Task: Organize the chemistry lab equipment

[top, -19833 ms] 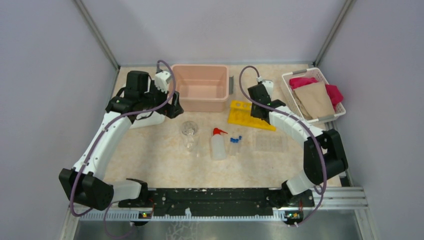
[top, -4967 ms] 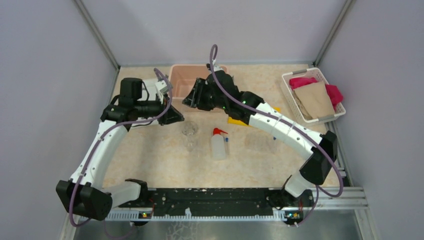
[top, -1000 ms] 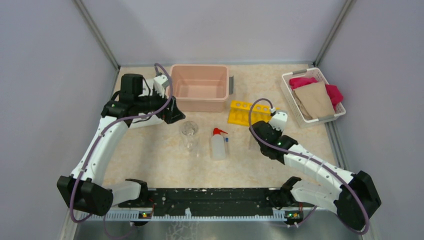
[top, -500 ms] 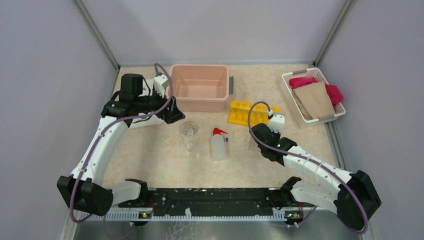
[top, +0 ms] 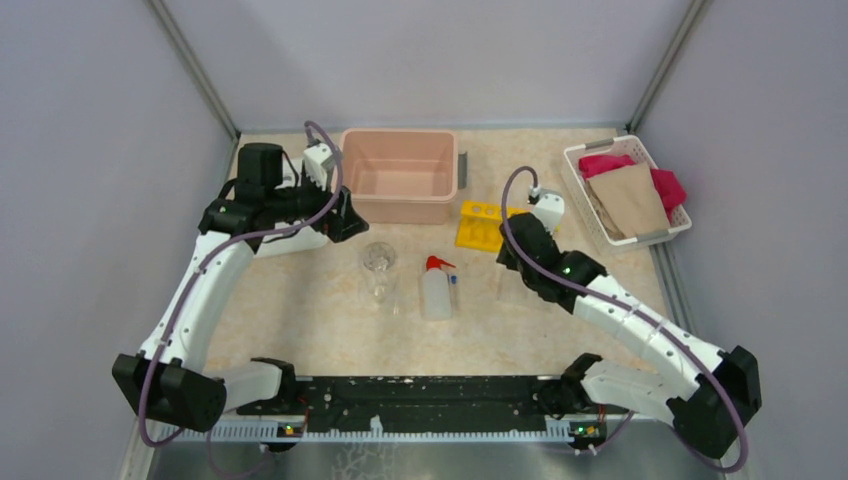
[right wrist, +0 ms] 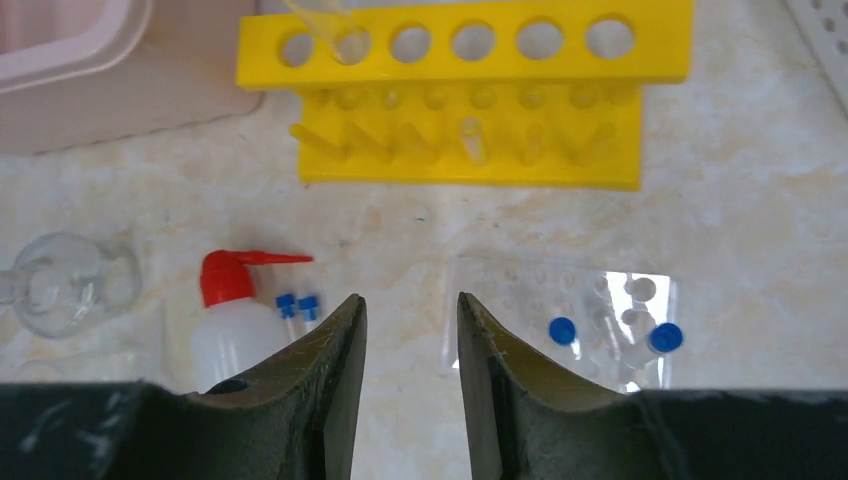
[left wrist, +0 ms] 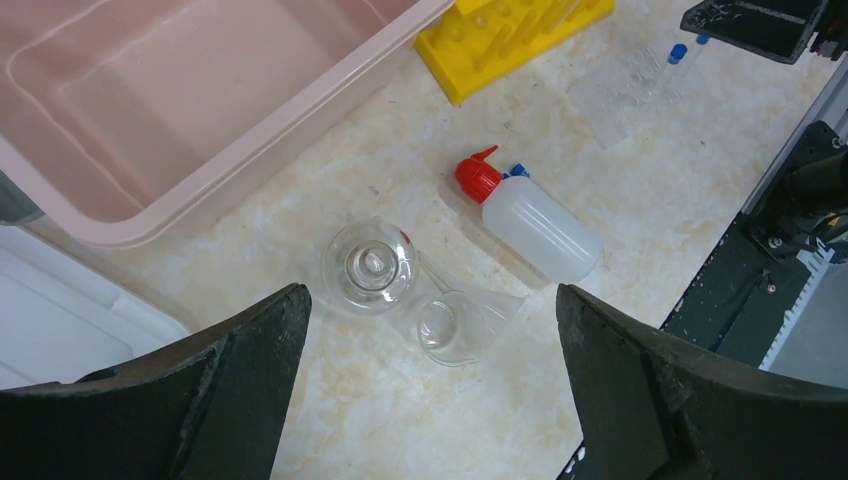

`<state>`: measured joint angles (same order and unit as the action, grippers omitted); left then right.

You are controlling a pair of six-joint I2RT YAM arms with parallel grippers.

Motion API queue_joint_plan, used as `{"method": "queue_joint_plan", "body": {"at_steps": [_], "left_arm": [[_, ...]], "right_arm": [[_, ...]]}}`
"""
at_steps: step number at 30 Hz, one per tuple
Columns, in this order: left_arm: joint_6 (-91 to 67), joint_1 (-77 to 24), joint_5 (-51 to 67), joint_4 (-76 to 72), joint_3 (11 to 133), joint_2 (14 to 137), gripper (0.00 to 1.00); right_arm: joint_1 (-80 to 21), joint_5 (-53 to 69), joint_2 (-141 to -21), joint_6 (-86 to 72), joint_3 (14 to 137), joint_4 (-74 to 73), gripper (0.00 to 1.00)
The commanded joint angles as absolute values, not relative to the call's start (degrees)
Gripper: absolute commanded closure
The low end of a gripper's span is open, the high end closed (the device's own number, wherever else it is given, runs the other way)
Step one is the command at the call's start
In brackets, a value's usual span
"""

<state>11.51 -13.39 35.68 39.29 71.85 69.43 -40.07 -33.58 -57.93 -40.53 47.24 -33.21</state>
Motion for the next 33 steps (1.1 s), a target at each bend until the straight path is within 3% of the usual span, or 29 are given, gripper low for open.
{"method": "queue_joint_plan", "body": {"at_steps": [1, 12, 33], "left_arm": [[10.3, -13.4, 34.8, 38.8, 73.8, 69.4, 0.01], [10.3, -13.3, 34.5, 39.4, 74.1, 68.8, 0.01], [11.0, -13.3, 35.0, 39.7, 74.2, 69.4, 0.01]], "right_arm": [[-40.8, -20.6, -63.6, -38.8, 50.8, -27.3, 0.65], [-44.3, -8.1, -85.1, -38.2, 54.5, -20.3, 0.70], [-45.2, -13.1, -95.4, -38.1, 54.5, -20.1, 0.82]]}}
